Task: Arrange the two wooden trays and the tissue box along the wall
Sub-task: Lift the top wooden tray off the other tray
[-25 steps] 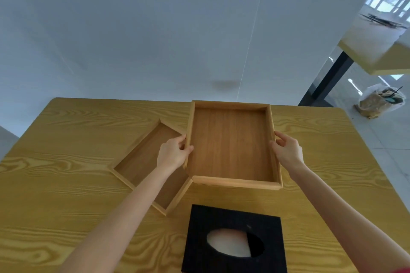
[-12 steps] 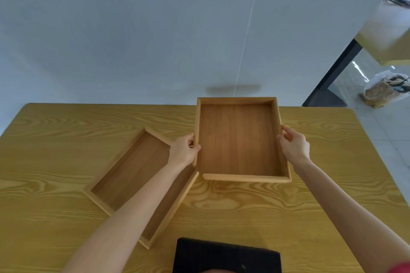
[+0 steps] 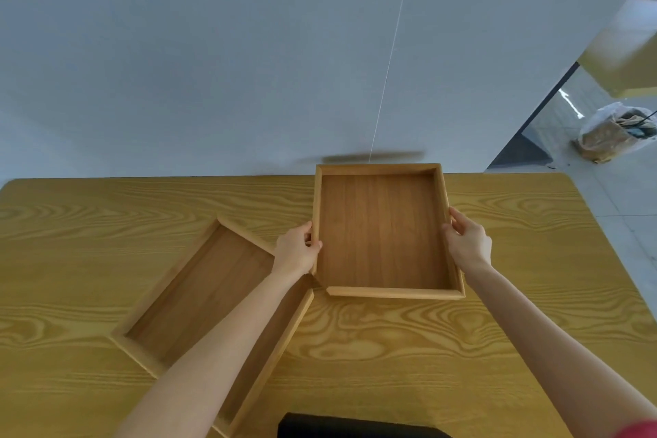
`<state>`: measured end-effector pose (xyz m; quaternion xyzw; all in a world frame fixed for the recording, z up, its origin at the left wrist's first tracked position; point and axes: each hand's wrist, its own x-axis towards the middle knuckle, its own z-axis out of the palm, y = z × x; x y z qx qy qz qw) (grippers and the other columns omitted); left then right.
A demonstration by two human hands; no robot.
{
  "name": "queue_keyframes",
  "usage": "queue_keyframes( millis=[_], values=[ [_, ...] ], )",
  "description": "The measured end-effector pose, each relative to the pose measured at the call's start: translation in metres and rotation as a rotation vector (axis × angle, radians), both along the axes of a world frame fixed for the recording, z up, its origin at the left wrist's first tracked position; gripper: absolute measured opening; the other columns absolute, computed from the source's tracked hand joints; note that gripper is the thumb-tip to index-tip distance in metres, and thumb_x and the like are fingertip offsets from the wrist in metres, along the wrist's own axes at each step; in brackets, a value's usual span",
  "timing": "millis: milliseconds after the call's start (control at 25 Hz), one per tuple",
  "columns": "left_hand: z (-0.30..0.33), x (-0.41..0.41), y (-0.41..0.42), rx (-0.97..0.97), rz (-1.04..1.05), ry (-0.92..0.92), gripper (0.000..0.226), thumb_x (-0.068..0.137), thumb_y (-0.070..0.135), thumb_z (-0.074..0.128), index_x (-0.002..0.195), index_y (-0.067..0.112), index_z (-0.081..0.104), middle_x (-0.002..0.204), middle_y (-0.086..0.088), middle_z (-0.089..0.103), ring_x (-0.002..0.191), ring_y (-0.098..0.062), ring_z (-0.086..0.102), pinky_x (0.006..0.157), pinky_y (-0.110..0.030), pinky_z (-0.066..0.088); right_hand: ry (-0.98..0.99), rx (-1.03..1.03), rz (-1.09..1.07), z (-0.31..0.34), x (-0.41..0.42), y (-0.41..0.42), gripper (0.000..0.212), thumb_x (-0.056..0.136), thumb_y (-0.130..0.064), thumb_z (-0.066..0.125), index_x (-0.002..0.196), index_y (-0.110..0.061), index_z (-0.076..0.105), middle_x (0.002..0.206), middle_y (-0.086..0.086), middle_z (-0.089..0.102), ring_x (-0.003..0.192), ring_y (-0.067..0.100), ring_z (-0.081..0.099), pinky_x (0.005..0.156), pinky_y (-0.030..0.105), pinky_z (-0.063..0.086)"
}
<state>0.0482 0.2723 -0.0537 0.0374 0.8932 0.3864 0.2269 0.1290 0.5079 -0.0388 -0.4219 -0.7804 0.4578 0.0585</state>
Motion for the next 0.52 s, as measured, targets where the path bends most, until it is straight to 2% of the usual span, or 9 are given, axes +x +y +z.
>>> queue_keyframes(
  millis=[240, 440, 520],
  values=[
    [-0.004, -0.001, -0.021, -0.069, -0.003, 0.035, 0.052, 0.088, 0.010, 0.054, 0.136, 0.003, 0.034, 0.137, -0.015, 0.048, 0.125, -0.024, 0.048, 0.108, -0.034, 0.036, -0.004, -0.018, 0.052, -0.009, -0.002, -0.019, 0.040, 0.093, -0.012, 0.049, 0.133, -0.016, 0.045, 0.133, 0.015, 0.054, 0.123, 0.027, 0.049, 0.100, 0.035, 0.040],
    [-0.002, -0.004, -0.061, -0.147, 0.055, 0.012, 0.052, 0.089, 0.012, 0.053, 0.136, 0.005, 0.033, 0.135, -0.018, 0.050, 0.117, -0.028, 0.054, 0.099, -0.034, 0.042, -0.015, -0.074, 0.135, -0.017, -0.014, -0.050, 0.040, 0.092, -0.013, 0.050, 0.132, -0.015, 0.045, 0.133, 0.014, 0.054, 0.124, 0.026, 0.049, 0.101, 0.034, 0.039],
    [-0.003, -0.006, -0.073, -0.195, 0.056, 0.021, 0.051, 0.090, 0.011, 0.052, 0.136, 0.004, 0.033, 0.135, -0.018, 0.050, 0.120, -0.028, 0.052, 0.102, -0.035, 0.041, -0.020, -0.086, 0.165, -0.021, -0.021, -0.061, 0.041, 0.093, -0.013, 0.050, 0.133, -0.016, 0.044, 0.134, 0.014, 0.054, 0.124, 0.026, 0.048, 0.101, 0.035, 0.040]
  ],
)
